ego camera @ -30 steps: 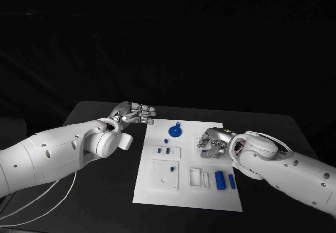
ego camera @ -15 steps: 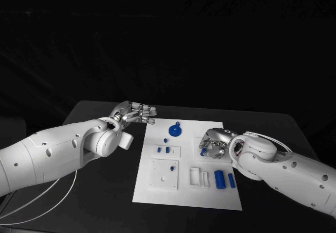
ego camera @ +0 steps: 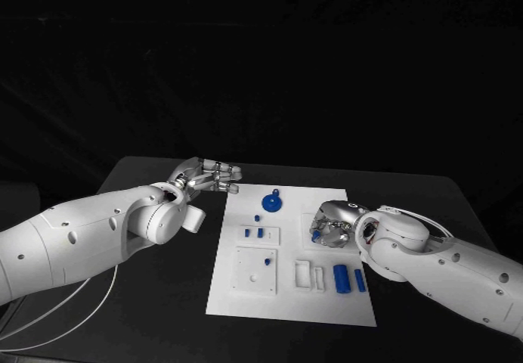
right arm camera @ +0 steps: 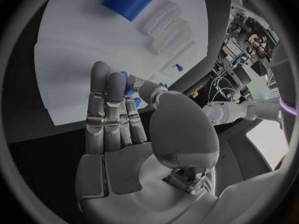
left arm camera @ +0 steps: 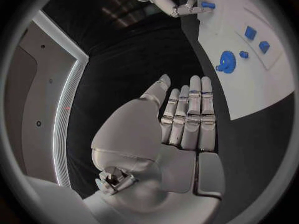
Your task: Assemble the parts on the task board
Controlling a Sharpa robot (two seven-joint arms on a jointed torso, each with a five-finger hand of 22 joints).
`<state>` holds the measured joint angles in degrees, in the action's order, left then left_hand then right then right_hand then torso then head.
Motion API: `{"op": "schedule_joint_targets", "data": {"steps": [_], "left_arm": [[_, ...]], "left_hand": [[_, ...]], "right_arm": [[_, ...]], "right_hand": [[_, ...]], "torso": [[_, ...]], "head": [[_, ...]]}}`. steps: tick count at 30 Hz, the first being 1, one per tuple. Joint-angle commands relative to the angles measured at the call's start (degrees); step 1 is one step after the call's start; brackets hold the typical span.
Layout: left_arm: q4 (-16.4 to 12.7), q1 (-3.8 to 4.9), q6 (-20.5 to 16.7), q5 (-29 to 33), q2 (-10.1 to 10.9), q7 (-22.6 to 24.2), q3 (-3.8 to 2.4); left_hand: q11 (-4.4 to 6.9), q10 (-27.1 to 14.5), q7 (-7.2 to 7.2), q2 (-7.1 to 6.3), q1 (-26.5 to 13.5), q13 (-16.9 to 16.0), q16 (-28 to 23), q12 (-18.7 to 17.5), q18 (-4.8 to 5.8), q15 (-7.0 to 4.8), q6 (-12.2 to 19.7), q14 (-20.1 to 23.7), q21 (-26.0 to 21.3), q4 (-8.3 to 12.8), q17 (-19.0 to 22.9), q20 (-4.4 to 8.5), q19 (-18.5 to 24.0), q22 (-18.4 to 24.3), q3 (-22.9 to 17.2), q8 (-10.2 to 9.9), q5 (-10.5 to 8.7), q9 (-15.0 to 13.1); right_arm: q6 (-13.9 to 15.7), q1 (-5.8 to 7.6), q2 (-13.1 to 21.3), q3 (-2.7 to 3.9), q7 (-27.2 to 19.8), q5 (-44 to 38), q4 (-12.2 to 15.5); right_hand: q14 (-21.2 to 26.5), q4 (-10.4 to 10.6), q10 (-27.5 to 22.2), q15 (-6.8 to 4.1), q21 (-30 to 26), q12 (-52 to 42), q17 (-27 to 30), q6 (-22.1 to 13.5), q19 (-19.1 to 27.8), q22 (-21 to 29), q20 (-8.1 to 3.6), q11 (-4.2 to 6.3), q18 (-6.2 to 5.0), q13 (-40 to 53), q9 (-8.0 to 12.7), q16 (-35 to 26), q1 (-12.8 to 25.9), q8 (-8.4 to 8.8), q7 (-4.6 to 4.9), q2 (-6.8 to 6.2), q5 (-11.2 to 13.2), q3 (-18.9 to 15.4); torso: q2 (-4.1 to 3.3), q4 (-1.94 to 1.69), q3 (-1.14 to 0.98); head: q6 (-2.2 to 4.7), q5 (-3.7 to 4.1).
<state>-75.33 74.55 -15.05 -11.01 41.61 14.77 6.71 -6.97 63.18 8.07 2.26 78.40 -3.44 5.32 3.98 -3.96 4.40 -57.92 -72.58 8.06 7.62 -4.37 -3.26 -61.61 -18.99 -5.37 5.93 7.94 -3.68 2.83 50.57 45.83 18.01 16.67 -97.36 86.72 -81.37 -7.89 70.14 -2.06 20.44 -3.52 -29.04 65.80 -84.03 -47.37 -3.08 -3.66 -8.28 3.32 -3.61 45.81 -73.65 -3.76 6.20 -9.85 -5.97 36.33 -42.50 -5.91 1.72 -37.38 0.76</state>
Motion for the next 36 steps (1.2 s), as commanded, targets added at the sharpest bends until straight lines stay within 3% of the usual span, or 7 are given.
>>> {"op": "schedule_joint_targets", "data": {"steps": [1, 5, 16, 22, 28, 33, 36], "left_arm": [[-0.19, 0.03, 0.9, 0.36, 0.03, 0.08, -0.05], [-0.21, 0.03, 0.95, 0.36, 0.08, 0.0, -0.05], [-0.21, 0.03, 0.87, 0.39, 0.11, -0.03, -0.05], [-0.19, 0.03, 0.67, 0.77, 0.07, -0.02, -0.05], [-0.03, 0.03, 0.2, 0.95, 0.02, 0.02, -0.05], [0.15, 0.02, -0.05, 1.13, -0.1, 0.15, -0.05], [0.31, 0.02, -0.09, 1.27, -0.21, 0.23, -0.05]], "left_hand": [[-0.31, -0.27, 0.22, 0.06, -0.46, 0.05, 0.05, -0.19, 0.74, 0.18, 0.25, -0.04, 0.09, -0.41, -0.05, -0.04, 0.27, -0.06, 0.04, -0.21, 0.19, 0.0], [-0.31, -0.27, 0.22, 0.06, -0.46, 0.05, 0.05, -0.19, 0.74, 0.18, 0.25, -0.04, 0.09, -0.41, -0.05, -0.04, 0.27, -0.06, 0.04, -0.21, 0.19, 0.0], [-0.31, -0.27, 0.22, 0.06, -0.46, 0.05, 0.05, -0.19, 0.74, 0.18, 0.25, -0.04, 0.09, -0.41, -0.05, -0.04, 0.27, -0.06, 0.04, -0.21, 0.19, 0.0], [-0.34, -0.36, 0.24, 0.03, -0.4, 0.05, 0.07, -0.18, 0.71, 0.2, 0.35, 0.0, 0.04, -0.65, -0.06, -0.07, 0.26, -0.02, 0.03, -0.16, 0.19, 0.0], [-0.34, -0.38, 0.25, 0.01, -0.37, 0.05, 0.12, -0.17, 0.7, 0.18, 0.43, -0.04, 0.02, -0.81, -0.08, -0.06, 0.19, 0.02, 0.03, -0.14, 0.2, 0.0], [-0.35, -0.41, 0.28, -0.03, -0.4, 0.04, 0.12, -0.16, 0.7, 0.19, 0.5, -0.03, 0.01, -0.86, -0.08, -0.07, 0.18, 0.03, 0.06, -0.16, 0.21, 0.0], [-0.35, -0.41, 0.28, -0.03, -0.4, 0.04, 0.12, -0.16, 0.7, 0.19, 0.5, -0.03, 0.01, -0.86, -0.08, -0.07, 0.18, 0.03, 0.06, -0.16, 0.21, 0.0]], "right_arm": [[1.3, -0.1, -0.05, 0.0, -0.54, -0.22, 0.24], [3.11, -0.14, -0.06, 0.01, -0.9, -0.17, 0.3], [6.37, -0.16, 0.21, 0.21, -1.6, -0.14, -0.24], [6.55, -0.14, 0.46, 2.0, -1.97, 0.34, 1.92], [7.25, 0.13, 0.65, 3.91, -2.5, 1.33, 5.13], [7.33, 0.31, 0.15, 4.41, -2.91, 1.8, 6.99], [7.88, 0.37, -1.02, 4.53, -3.47, 0.56, 7.71]], "right_hand": [[-0.2, 0.07, 1.76, -0.57, 0.08, -0.04, -0.26, 1.45, -0.86, -0.24, -0.61, 0.49, 0.35, 0.07, -0.12, 0.5, -0.1, 0.04, -0.27, 0.87, 0.85, 1.15], [-0.66, -0.81, 5.81, -1.32, 0.65, -0.18, -0.67, 4.97, -1.33, -0.91, -1.32, 1.74, 0.81, 0.2, -0.46, 0.9, -0.81, -0.16, -1.19, 1.85, 1.4, 2.09], [-1.16, -1.6, 7.52, -1.78, 1.15, -0.05, -1.32, 6.65, -1.42, -2.16, -2.02, 2.27, 1.5, 0.2, -0.41, 0.75, -0.13, 0.11, -1.63, 2.22, 2.65, 3.14], [-1.2, -1.73, 7.53, -1.8, 1.16, -0.04, -1.49, 6.72, -1.36, -2.46, -2.05, 2.27, 1.52, 0.2, -0.4, 0.65, -0.07, 0.1, -1.65, 2.23, 2.57, 3.24], [-1.21, -1.75, 7.51, -1.81, 1.1, -0.04, -1.56, 6.69, -1.36, -2.58, -2.05, 2.27, 1.52, 0.2, -0.4, 0.54, 0.04, 0.11, -1.64, 2.29, 2.54, 3.2], [-1.24, -1.79, 7.51, -1.82, 1.07, -0.03, -1.61, 6.73, -1.39, -2.64, -2.05, 2.28, 1.53, 0.19, -0.4, 0.52, 0.09, 0.11, -1.66, 2.32, 2.37, 3.15], [-1.2, -1.87, 7.4, -1.78, 0.97, -0.02, -1.65, 6.62, -1.29, -2.74, -2.04, 2.23, 1.54, 0.19, -0.38, 0.41, 0.13, 0.12, -1.62, 2.43, 2.17, 3.05]], "torso": [[-0.02, -0.05, 0.0], [-0.02, -0.07, 0.05], [0.05, -0.06, 0.1], [0.06, -0.03, -0.04], [0.01, -0.02, -0.11], [0.09, 0.07, 0.1], [0.01, 0.15, 0.0]], "head": [[-0.03, 0.02], [-0.08, 0.03], [-0.02, -0.42], [-0.02, -0.6], [-0.25, -1.83], [-0.13, -2.02], [-0.12, -2.62]]}}
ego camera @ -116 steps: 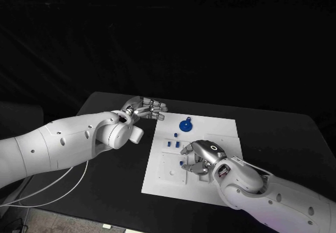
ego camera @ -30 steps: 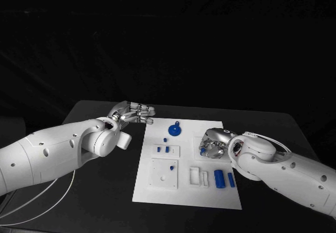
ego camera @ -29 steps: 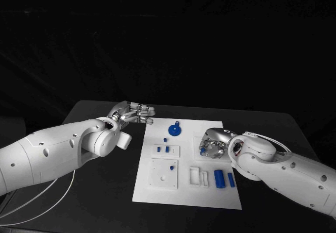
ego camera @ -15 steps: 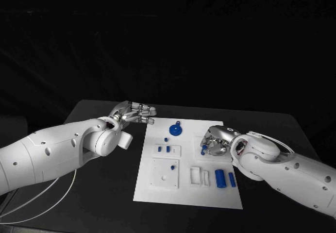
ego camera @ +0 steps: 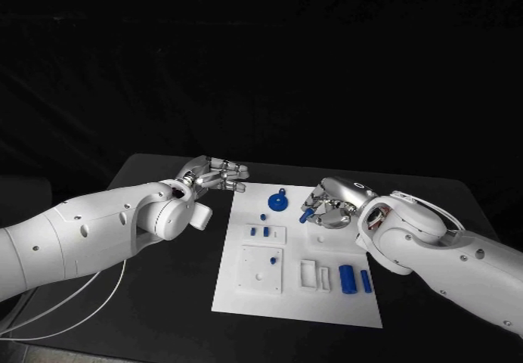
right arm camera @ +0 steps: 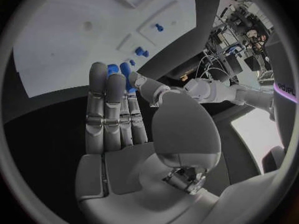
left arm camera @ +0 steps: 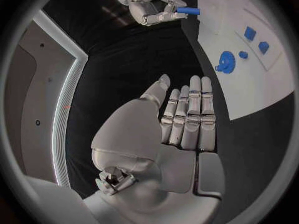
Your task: Assemble the parts on the task board
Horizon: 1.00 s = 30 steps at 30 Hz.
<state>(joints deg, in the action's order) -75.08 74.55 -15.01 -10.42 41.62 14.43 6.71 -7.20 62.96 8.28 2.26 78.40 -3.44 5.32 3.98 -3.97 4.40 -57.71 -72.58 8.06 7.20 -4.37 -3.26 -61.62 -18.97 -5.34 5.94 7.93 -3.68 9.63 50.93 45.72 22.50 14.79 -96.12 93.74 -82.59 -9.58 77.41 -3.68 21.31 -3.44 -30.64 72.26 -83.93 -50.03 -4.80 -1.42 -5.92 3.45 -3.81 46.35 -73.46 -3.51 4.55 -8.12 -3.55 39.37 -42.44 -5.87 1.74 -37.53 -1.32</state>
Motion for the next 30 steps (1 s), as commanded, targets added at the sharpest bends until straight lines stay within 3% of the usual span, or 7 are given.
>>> {"op": "schedule_joint_targets", "data": {"steps": [1, 5, 12, 15, 22, 26, 30], "left_arm": [[0.12, 0.02, -0.13, 0.72, -0.28, 0.58, -0.05], [0.51, 0.02, -0.13, 0.82, -0.64, 0.62, -0.05], [1.03, 0.02, 0.03, 0.87, -1.32, 0.59, -0.05], [1.21, 0.01, 0.16, 0.87, -1.79, 0.6, -0.04], [1.4, -0.04, 0.51, 0.88, -2.54, 0.53, -0.05], [1.5, -0.05, 0.65, 0.87, -2.75, 0.43, -0.05], [1.53, -0.08, 0.88, 0.86, -2.92, 0.4, -0.05]], "left_hand": [[-0.12, -0.19, 0.07, -0.03, -0.41, 0.05, 0.12, -0.16, 0.7, 0.19, 0.29, -0.03, 0.01, -0.44, -0.09, -0.07, 0.19, 0.01, 0.03, -0.16, 0.21, 0.01], [-0.12, -0.19, 0.07, -0.03, -0.41, 0.05, 0.12, -0.16, 0.7, 0.19, 0.29, -0.03, 0.01, -0.44, -0.09, -0.07, 0.19, 0.01, 0.03, -0.16, 0.21, 0.01], [-0.12, -0.19, 0.07, -0.03, -0.41, 0.05, 0.12, -0.16, 0.7, 0.19, 0.29, -0.03, 0.01, -0.44, -0.09, -0.07, 0.19, 0.01, 0.03, -0.16, 0.21, 0.01], [-0.11, -0.14, 0.07, -0.05, -0.3, 0.05, 0.14, -0.16, 0.7, 0.18, 0.34, -0.04, -0.07, -0.68, -0.09, -0.07, 0.12, 0.11, 0.01, -0.11, 0.17, 0.0], [-0.11, -0.14, 0.08, 0.01, -0.17, 0.05, 0.14, -0.16, 0.69, 0.17, 0.37, -0.05, -0.07, -0.69, -0.09, -0.04, 0.1, 0.11, -0.07, -0.11, 0.2, 0.0], [-0.13, -0.17, 0.11, 0.0, -0.2, 0.05, 0.14, -0.17, 0.7, 0.18, 0.47, -0.04, -0.08, -0.75, -0.08, -0.06, 0.12, 0.12, -0.07, -0.15, 0.22, 0.01], [-0.11, -0.11, 0.15, -0.01, -0.19, 0.05, 0.14, -0.15, 0.7, 0.18, 0.57, -0.04, -0.1, -0.83, -0.08, -0.05, 0.11, 0.14, -0.07, -0.17, 0.17, 0.0]], "right_arm": [[1.18, 0.01, -1.34, 0.04, -1.77, -1.05, 0.78], [1.38, 0.03, -3.35, -0.6, -2.5, -2.35, 1.21], [2.01, 0.06, -5.51, -3.32, -3.3, -5.41, 2.09], [2.33, 0.06, -6.09, -5.36, -3.47, -6.22, 2.15], [3.5, 0.07, -7.3, -9.92, -3.63, -7.64, 2.03], [4.01, 0.06, -7.92, -11.53, -3.47, -8.35, 1.67], [4.01, 0.06, -8.46, -12.63, -3.26, -8.96, 1.11]], "right_hand": [[0.01, -0.23, 0.11, -0.15, 0.07, -0.1, -0.05, 0.19, -1.39, -0.12, -0.31, -0.01, -0.82, 0.05, -0.18, -0.17, -0.1, -0.15, 0.03, 0.72, -0.13, 0.0], [0.01, -0.24, 0.14, -0.16, 0.01, -0.11, -0.08, 0.2, -1.4, -0.2, -0.3, -0.01, -0.82, 0.05, -0.17, -0.24, -0.05, -0.14, 0.04, 0.75, -0.28, -0.08], [-0.09, -0.47, 0.22, -0.17, -0.06, -0.12, -0.2, 0.29, -1.49, -0.37, -0.32, 0.01, -0.84, 0.06, -0.18, -0.25, -0.11, -0.16, 0.01, 0.81, -0.4, -0.27], [-0.09, -0.51, 0.23, -0.18, -0.06, -0.11, -0.24, 0.31, -1.53, -0.43, -0.32, 0.02, -0.84, 0.06, -0.17, -0.24, -0.1, -0.16, 0.0, 0.84, -0.41, -0.32], [-0.1, -0.56, 0.23, -0.17, -0.1, -0.1, -0.3, 0.3, -1.55, -0.5, -0.31, 0.02, -0.84, 0.05, -0.16, -0.25, -0.04, -0.14, 0.01, 0.86, -0.46, -0.36], [-0.1, -0.67, 0.26, -0.16, -0.19, -0.11, -0.37, 0.36, -1.58, -0.62, -0.31, 0.04, -0.84, 0.06, -0.17, -0.29, -0.03, -0.15, -0.01, 0.8, -0.52, -0.51], [-0.12, -0.8, 0.35, -0.2, -0.19, -0.1, -0.47, 0.49, -1.63, -0.8, -0.34, 0.05, -0.87, 0.05, -0.13, -0.26, 0.0, -0.14, -0.05, 0.69, -1.04, -0.58]], "torso": [[-0.04, 0.12, -0.04], [0.13, -0.11, 0.05], [0.17, -0.27, 0.14], [0.13, -0.24, 0.1], [0.07, -0.01, 0.09], [0.06, -0.1, -0.04], [0.1, -0.27, 0.06]], "head": [[0.04, -0.58], [0.21, -0.37], [-0.12, -1.26], [-0.64, -2.29], [-0.71, -3.41], [-0.99, -3.5], [-1.1, -3.38]]}}
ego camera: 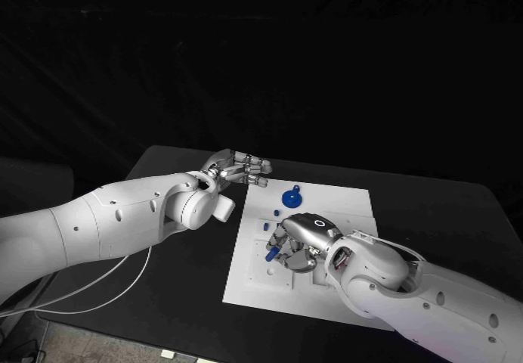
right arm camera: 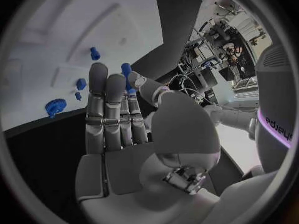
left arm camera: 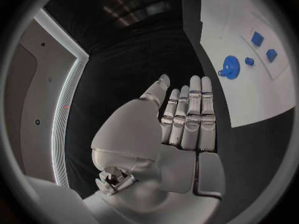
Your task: Assemble the parts on the task board
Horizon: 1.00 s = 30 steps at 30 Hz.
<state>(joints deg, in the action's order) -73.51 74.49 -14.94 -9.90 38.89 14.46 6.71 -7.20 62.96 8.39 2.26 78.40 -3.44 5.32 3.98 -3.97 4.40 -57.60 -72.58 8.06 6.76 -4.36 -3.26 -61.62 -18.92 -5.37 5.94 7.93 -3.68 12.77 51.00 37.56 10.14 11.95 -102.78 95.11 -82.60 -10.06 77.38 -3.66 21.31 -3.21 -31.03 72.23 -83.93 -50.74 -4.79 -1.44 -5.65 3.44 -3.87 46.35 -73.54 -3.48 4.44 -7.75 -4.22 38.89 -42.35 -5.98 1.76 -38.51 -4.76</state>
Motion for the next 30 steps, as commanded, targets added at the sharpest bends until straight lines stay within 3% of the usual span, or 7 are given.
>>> {"op": "schedule_joint_targets", "data": {"steps": [1, 7, 11, 16, 23, 30], "left_arm": [[-0.04, -0.04, 0.85, 0.35, -0.2, 0.36, -0.05], [-0.03, -0.14, 1.14, 0.33, -0.48, 0.35, -0.06], [0.0, -0.16, 1.25, 0.29, -0.62, 0.3, -0.06], [0.03, -0.17, 1.35, 0.24, -0.6, 0.21, -0.06], [0.07, -0.17, 1.54, 0.18, -0.51, 0.01, -0.06], [0.08, -0.17, 2.0, 0.06, -0.37, -0.5, -0.06]], "left_hand": [[-0.11, -0.11, 0.03, -0.02, -0.19, 0.05, 0.14, -0.15, 0.7, 0.18, 0.46, -0.04, -0.1, -0.39, -0.09, -0.05, 0.11, 0.09, -0.05, -0.17, 0.17, 0.0], [-0.11, -0.09, 0.03, 0.06, -0.18, 0.06, 0.14, -0.16, 0.7, 0.18, 0.48, -0.03, -0.11, -0.45, -0.09, -0.06, 0.1, 0.1, -0.09, -0.16, 0.2, 0.0], [-0.11, -0.09, 0.03, 0.06, -0.18, 0.06, 0.14, -0.16, 0.7, 0.18, 0.48, -0.03, -0.11, -0.45, -0.09, -0.06, 0.1, 0.1, -0.09, -0.16, 0.2, 0.0], [-0.11, -0.09, 0.03, 0.06, -0.18, 0.06, 0.14, -0.16, 0.7, 0.18, 0.48, -0.03, -0.11, -0.45, -0.09, -0.06, 0.1, 0.1, -0.09, -0.16, 0.2, 0.0], [-0.11, -0.09, 0.03, 0.06, -0.18, 0.06, 0.14, -0.16, 0.7, 0.18, 0.48, -0.03, -0.11, -0.45, -0.09, -0.06, 0.1, 0.1, -0.09, -0.16, 0.2, 0.0], [-0.15, -0.21, 0.05, -0.07, -0.21, 0.05, 0.1, -0.17, 0.73, 0.24, 0.59, 0.1, -0.21, -0.68, -0.08, -0.11, 0.15, 0.19, -0.03, -0.12, 0.11, 0.0]], "right_arm": [[0.86, -0.01, -0.39, -0.41, -0.4, -2.37, -0.37], [0.8, -0.03, -1.25, -1.71, -0.3, -3.01, -1.16], [0.89, -0.04, -1.61, -2.22, 0.12, -3.7, -1.36], [0.94, -0.05, -1.71, -2.5, 0.92, -4.58, -1.56], [-0.28, -0.16, -1.83, -2.69, 1.0, -4.68, -1.84], [-0.74, -0.35, -1.71, -2.82, 1.33, -4.92, -1.98]], "right_hand": [[-0.13, -0.34, 0.38, -0.23, -0.18, -0.33, -0.11, 0.52, -1.68, -0.12, -0.37, 0.07, -1.15, 0.06, -0.06, -0.23, 0.12, -0.17, 0.07, 0.32, -0.6, -0.12], [-0.2, -0.37, 0.41, -0.24, -0.14, -0.33, -0.24, 0.54, -1.92, -0.23, -0.39, 0.09, -1.19, 0.06, -0.06, -0.09, 0.25, -0.17, 0.04, 0.32, -1.09, -0.14], [-0.24, -0.41, 0.47, -0.26, -0.09, -0.34, -0.3, 0.58, -1.99, -0.3, -0.39, 0.11, -1.21, 0.07, -0.07, 0.0, 0.28, -0.18, 0.03, 0.33, -1.25, -0.12], [-0.21, -0.51, 0.56, -0.27, 0.0, -0.34, -0.38, 0.66, -2.04, -0.43, -0.41, 0.12, -1.24, 0.07, -0.07, 0.11, 0.35, -0.18, 0.01, 0.24, -1.33, 0.02], [-0.21, -0.52, 0.59, -0.27, 0.06, -0.33, -0.44, 0.7, -2.0, -0.56, -0.41, 0.14, -1.23, 0.06, -0.06, 0.19, 0.47, -0.17, -0.01, 0.14, -1.81, 0.04], [-0.2, -0.48, 0.6, -0.28, 0.09, -0.33, -0.45, 0.68, -2.02, -0.61, -0.41, 0.14, -1.23, 0.07, -0.06, 0.21, 0.5, -0.16, -0.01, 0.2, -1.85, 0.04]], "torso": [[0.01, -0.12, 0.05], [-0.04, -0.17, 0.09], [-0.04, -0.17, -0.03], [-0.02, -0.09, 0.05], [-0.03, -0.09, -0.07], [-0.01, -0.04, -0.01]], "head": [[-0.13, 0.08], [-0.12, -0.05], [-0.26, -0.26], [-0.42, -0.51], [-0.71, -0.86], [-0.77, -1.02]]}}
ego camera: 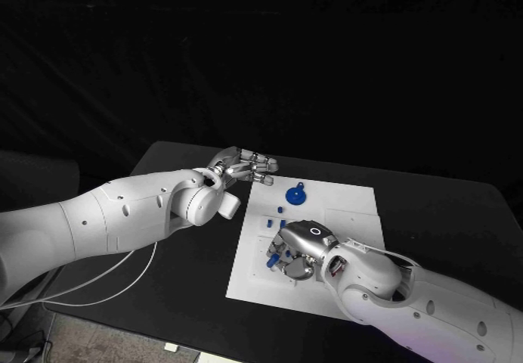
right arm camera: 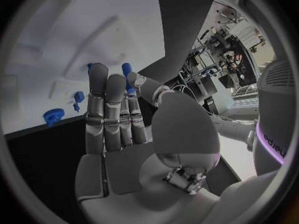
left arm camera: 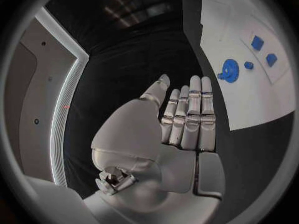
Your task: Assemble the parts on the task board
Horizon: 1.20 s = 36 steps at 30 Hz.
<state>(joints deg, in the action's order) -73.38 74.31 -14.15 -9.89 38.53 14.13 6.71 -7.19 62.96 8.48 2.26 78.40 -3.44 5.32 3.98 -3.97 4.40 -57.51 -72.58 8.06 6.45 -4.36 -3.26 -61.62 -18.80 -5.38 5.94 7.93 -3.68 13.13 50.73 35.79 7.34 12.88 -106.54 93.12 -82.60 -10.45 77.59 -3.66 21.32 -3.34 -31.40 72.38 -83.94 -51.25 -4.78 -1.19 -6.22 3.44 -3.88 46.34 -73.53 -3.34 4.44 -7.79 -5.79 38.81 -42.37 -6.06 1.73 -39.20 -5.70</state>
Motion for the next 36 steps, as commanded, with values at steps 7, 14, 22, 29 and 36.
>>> {"op": "schedule_joint_targets", "data": {"steps": [7, 14, 22, 29, 36], "left_arm": [[-0.03, 0.01, 1.37, -0.04, 0.08, -0.36, -0.06], [-0.01, 0.01, 1.45, -0.07, 0.11, -0.4, -0.05], [-0.01, 0.01, 1.5, -0.07, 0.16, -0.43, -0.05], [0.0, 0.01, 1.55, -0.09, 0.19, -0.46, -0.05], [0.04, 0.01, 1.66, -0.1, 0.17, -0.48, -0.05]], "left_hand": [[-0.15, -0.21, -0.04, -0.07, -0.21, 0.05, 0.1, -0.17, 0.73, 0.24, 0.5, 0.1, -0.21, -0.37, -0.08, -0.11, 0.15, 0.08, -0.02, -0.12, 0.11, 0.0], [-0.15, -0.21, -0.04, -0.07, -0.21, 0.05, 0.1, -0.17, 0.73, 0.24, 0.5, 0.1, -0.21, -0.37, -0.08, -0.11, 0.15, 0.08, -0.02, -0.12, 0.11, 0.0], [-0.15, -0.21, -0.04, -0.07, -0.21, 0.05, 0.1, -0.17, 0.73, 0.24, 0.5, 0.1, -0.21, -0.37, -0.08, -0.11, 0.15, 0.08, -0.02, -0.12, 0.11, 0.0], [-0.16, -0.26, -0.03, -0.12, -0.06, 0.05, 0.14, -0.16, 0.73, 0.25, 0.55, 0.14, -0.38, -0.61, -0.1, -0.15, 0.05, 0.3, 0.18, -0.07, 0.1, 0.0], [-0.16, -0.26, -0.03, -0.12, -0.06, 0.05, 0.14, -0.16, 0.73, 0.25, 0.55, 0.14, -0.38, -0.61, -0.1, -0.15, 0.05, 0.3, 0.18, -0.07, 0.1, 0.0]], "right_arm": [[-2.24, -0.17, 0.28, -0.05, 0.3, -0.93, 0.14], [-2.95, -0.27, 0.33, -0.07, 0.29, -0.83, 0.07], [-3.59, -0.39, 0.33, -0.1, 0.38, -0.89, -0.16], [-3.37, -0.45, 0.4, -0.1, 1.21, -1.33, -0.19], [-2.26, -0.57, 0.39, -0.11, 2.71, -2.18, -0.19]], "right_hand": [[-0.18, -0.16, 0.38, -0.29, 0.23, -0.2, -0.12, 0.52, -1.94, -0.37, -0.43, -0.1, -0.67, 0.07, -0.06, 0.29, 0.52, -0.3, 0.0, 0.26, -0.36, 0.12], [-0.16, -0.25, 0.37, -0.27, 0.25, -0.19, -0.13, 0.54, -1.9, -0.51, -0.42, -0.11, -0.66, 0.07, -0.06, 0.3, 0.56, -0.31, 0.0, 0.3, -0.46, 0.05], [-0.15, -0.31, 0.38, -0.27, 0.25, -0.19, -0.16, 0.53, -1.86, -0.66, -0.42, -0.11, -0.66, 0.07, -0.06, 0.32, 0.62, -0.31, 0.0, 0.35, -0.61, 0.07], [-0.15, -0.32, 0.38, -0.27, 0.25, -0.19, -0.16, 0.53, -1.86, -0.69, -0.42, -0.11, -0.66, 0.07, -0.06, 0.32, 0.63, -0.31, 0.0, 0.35, -0.62, 0.08], [-0.13, -0.39, 0.38, -0.27, 0.21, -0.19, -0.22, 0.55, -1.83, -0.98, -0.42, -0.12, -0.7, 0.07, -0.06, 0.36, 0.75, -0.31, -0.01, 0.32, -0.44, 0.53]], "torso": [[0.01, 0.03, 0.02], [0.02, 0.04, 0.02], [0.01, -0.02, 0.05], [0.03, 0.01, 0.09], [0.03, -0.01, 0.08]], "head": [[-0.21, -0.22], [-0.23, -0.22], [-0.34, -0.2], [-0.29, -0.11], [-0.17, -0.06]]}}
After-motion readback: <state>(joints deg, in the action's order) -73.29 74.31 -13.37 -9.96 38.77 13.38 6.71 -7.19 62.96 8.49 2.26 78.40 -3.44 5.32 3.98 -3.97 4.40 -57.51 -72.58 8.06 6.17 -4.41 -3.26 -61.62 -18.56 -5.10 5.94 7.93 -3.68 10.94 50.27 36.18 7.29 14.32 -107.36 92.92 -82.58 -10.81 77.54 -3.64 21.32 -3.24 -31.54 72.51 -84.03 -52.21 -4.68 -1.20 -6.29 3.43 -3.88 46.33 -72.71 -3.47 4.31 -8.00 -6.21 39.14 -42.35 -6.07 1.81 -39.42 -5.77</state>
